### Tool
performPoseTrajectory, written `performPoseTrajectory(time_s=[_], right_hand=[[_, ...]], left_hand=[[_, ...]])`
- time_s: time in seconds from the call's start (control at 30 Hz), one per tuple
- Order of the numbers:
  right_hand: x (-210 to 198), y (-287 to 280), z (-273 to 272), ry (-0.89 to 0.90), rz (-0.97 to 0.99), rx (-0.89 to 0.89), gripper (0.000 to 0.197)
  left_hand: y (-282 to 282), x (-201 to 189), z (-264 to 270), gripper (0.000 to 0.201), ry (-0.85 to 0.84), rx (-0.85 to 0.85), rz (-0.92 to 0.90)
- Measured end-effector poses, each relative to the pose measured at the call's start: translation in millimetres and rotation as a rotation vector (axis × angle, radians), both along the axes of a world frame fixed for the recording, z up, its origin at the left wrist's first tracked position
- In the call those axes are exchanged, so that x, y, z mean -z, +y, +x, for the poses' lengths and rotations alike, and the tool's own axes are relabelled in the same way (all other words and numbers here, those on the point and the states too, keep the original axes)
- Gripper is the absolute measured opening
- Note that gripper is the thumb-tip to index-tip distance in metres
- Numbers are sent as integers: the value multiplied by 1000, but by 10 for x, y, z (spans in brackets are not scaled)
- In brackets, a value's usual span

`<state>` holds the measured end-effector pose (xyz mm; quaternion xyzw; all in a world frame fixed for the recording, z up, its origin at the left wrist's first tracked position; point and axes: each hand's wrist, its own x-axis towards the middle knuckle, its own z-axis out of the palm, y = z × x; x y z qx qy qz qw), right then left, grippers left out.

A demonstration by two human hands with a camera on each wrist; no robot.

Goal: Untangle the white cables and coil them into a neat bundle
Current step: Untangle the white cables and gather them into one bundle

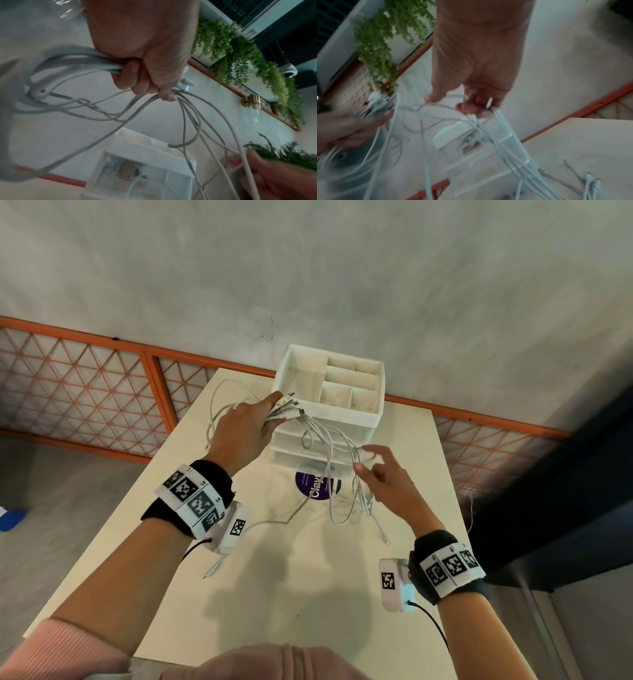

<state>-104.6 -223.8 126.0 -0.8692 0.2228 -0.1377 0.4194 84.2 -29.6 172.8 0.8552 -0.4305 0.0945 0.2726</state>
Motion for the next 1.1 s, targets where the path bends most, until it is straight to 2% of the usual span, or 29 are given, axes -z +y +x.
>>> performPoseTrajectory(time_s=[0.07,0.17,0.33,0.5,0.6,0.63,0.67,0.7,0.73,0.77,0.8,0.83,0.9,0.93,0.97,1.07,1.1], right_hand=[[-41,132,56,-163,26,58,57],[-20,341,166,-166,41,76,79],[137,380,238,-273,-26,109,65],[231,38,39,-203,-79,115,67],[272,-140,-88,-94,-115,110,63],[287,-182,-104,-18,-120,86,68],[289,-203,-109,59,-97,54,81],[276,-200,-104,106,-59,16,103],[231,-168,-93,102,-30,-25,125],[161,-119,-70,40,-24,-59,136],[60,-58,-46,-61,-29,-75,134],[-54,-6,-28,-170,-37,-72,123],[-311,78,-12,-355,-16,-35,84],[-421,90,-13,-381,7,-19,69],[-476,62,-2,-346,22,-24,64],[-407,-20,67,9,-34,-169,38],[-322,-27,84,61,-50,-201,27]], left_hand=[[-19,-55,-41,40,-25,6,6],[-63,-107,-129,42,-18,11,-21],[-55,-155,-144,42,-57,-37,-12],[112,-206,38,44,-33,-90,-149],[148,-219,56,45,-54,-71,-103],[138,-214,29,46,-42,-45,-92],[128,-213,-9,46,-20,-19,-97],[114,-205,-42,45,-3,3,-100],[96,-198,-71,45,3,31,-88],[80,-195,-96,45,3,61,-54],[67,-190,-118,45,-3,95,-10],[58,-188,-137,44,-10,122,31],[54,-194,-171,43,-7,171,67],[57,-197,-189,42,-1,196,64],[60,-197,-207,41,7,215,60],[80,-199,-229,37,6,229,39],[91,-199,-220,37,-7,221,35]])
